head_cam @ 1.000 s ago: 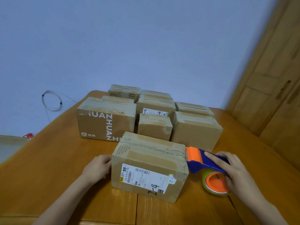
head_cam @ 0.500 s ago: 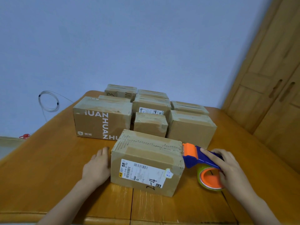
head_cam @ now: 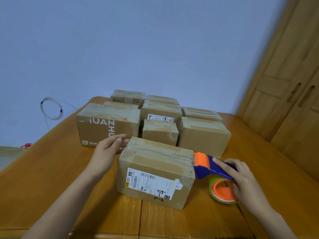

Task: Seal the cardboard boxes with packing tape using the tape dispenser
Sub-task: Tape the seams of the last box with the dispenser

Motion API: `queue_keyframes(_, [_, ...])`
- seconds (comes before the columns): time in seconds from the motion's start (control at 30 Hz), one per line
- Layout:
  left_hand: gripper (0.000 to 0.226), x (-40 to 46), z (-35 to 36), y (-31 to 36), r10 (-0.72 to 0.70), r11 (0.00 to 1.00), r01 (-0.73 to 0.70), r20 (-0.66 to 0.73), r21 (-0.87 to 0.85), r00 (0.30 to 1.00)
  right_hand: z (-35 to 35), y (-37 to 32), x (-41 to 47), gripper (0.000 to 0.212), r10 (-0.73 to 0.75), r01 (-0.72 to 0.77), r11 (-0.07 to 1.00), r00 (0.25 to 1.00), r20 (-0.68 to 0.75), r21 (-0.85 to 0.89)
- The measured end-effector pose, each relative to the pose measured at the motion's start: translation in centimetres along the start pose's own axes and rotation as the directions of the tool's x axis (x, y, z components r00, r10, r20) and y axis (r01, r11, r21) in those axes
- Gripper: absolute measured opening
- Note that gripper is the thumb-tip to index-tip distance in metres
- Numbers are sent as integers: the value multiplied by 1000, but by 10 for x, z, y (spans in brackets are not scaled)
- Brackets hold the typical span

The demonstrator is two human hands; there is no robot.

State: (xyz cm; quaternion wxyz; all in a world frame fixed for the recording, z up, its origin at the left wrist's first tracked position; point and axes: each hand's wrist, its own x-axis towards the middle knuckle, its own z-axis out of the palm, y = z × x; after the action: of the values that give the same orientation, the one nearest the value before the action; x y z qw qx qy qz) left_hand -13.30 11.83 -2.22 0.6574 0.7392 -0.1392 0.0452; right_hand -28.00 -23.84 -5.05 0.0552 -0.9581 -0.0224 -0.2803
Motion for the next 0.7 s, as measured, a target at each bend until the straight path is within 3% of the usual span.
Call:
queue_keyframes(0.1, [37, 6, 5, 11, 25, 975, -53, 129, 218, 991, 3, -5, 1, 106, 0, 0, 1000, 1000, -9, -1])
queue_keyframes(0.17, [49, 9, 10, 16, 17, 907, -112, 230, 407, 973, 6, -11, 2, 108, 0, 0, 1000, 1000, -24, -1])
queue_keyframes(0.23, [56, 13, 17, 19, -40, 737, -200, 336, 646, 941, 7, -18, 2, 108, 7, -7, 1000, 999, -40, 3])
queue_keyframes(0.33, [64, 18, 29, 26, -119, 441, -230, 311, 868, 943, 11, -26, -1, 107, 11, -12, 1000, 998, -58, -14])
queue_keyframes(0.4, [70, 20, 41, 35, -93, 400, -276, 338, 874, 937, 14, -30, -3, 106, 22, -24, 1000, 998, -61, -19])
queue_keyframes(0.5, [68, 18, 71, 46, -60, 463, -419, 499, 781, 865, 19, -37, -5, 108, 31, -31, 999, 998, -61, -14])
queue_keyframes(0.7, [56, 24, 98, 39, -131, 446, -533, 641, 719, 756, 26, -52, -15, 111, 63, -61, 994, 998, -29, 91])
